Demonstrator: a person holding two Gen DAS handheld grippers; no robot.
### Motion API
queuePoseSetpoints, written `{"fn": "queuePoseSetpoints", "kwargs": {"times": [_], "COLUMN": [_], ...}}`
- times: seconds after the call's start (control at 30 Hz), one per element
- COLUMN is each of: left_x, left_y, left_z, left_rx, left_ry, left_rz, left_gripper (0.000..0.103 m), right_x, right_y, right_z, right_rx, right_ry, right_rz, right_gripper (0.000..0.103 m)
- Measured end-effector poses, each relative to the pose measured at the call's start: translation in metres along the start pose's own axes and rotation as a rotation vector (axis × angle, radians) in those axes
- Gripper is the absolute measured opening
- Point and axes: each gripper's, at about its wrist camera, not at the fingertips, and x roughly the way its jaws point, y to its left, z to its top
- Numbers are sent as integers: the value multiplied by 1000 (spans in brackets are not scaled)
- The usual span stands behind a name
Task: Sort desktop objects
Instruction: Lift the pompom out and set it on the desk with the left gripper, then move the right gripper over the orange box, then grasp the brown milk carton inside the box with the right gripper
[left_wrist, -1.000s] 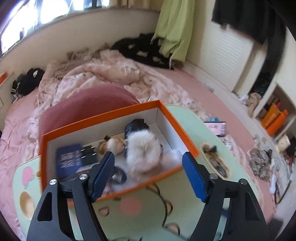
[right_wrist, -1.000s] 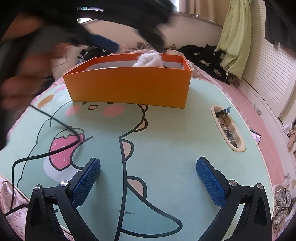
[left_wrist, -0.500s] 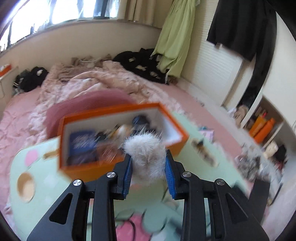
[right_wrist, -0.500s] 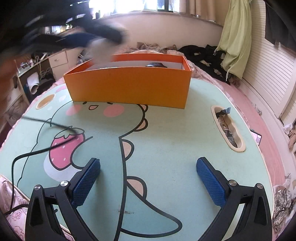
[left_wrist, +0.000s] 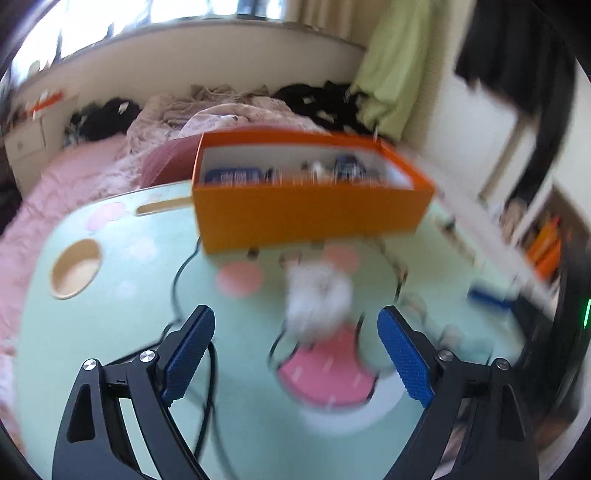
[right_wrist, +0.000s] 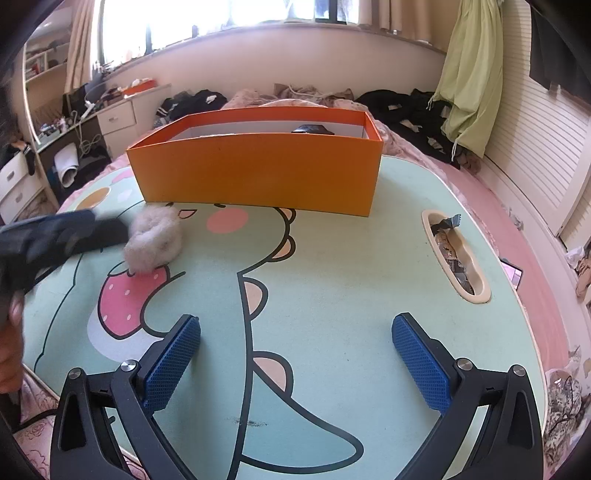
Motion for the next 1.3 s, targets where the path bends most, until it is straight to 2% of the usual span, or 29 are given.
{"fn": "queuePoseSetpoints", "kwargs": {"times": [0.07, 0.1, 0.13, 0.23, 0.27, 0.7, 0.77, 0.83, 0.93, 1.0, 1.03, 1.1, 1.13, 1.2, 1.3], "left_x": [4, 8, 6, 10, 14, 16, 16, 15, 14, 13, 13, 13, 12, 12, 12], "left_y": [-3, -4, -3, 2, 4, 6, 6, 7, 8, 9, 9, 8, 8, 8, 8], "left_z": [-16, -27, -31, -30, -29, -32, -32, -33, -32, -33, -33, -33, -33, -33, -33], "left_rx": [43, 58, 58, 40, 31, 29, 27, 28, 28, 27, 27, 27, 27, 26, 26], "left_ry": [35, 43, 19, 29, 36, 20, 20, 18, 17, 16, 16, 15, 15, 15, 15], "left_rz": [40, 58, 54, 68, 79, 82, 80, 79, 79, 79, 78, 78, 78, 78, 77], "left_gripper": [90, 93, 93, 95, 103, 103, 103, 103, 103, 103, 103, 103, 103, 103, 103], "right_x": [0, 0, 0, 0, 0, 2, -1, -7, -22, -26, -22, -5, 4, 25, 62], "right_y": [0, 0, 0, 0, 0, -4, -3, -4, -7, -7, -3, 6, 10, 21, 42], "right_z": [0, 0, 0, 0, 0, 0, 2, 13, 49, 78, 99, 131, 142, 157, 170], "right_rx": [0, -1, -1, 1, 0, -6, -7, 1, 76, 98, 95, 93, 94, 96, 99], "right_ry": [0, -1, 0, -1, -1, -1, -8, -16, -71, -103, -107, -62, -34, 24, 110], "right_rz": [0, 0, 0, 1, 0, -2, 20, 86, 244, 283, 275, 250, 264, 303, 268], "right_gripper": [103, 103, 103, 103, 103, 103, 96, 85, 85, 81, 74, 65, 62, 60, 60]}}
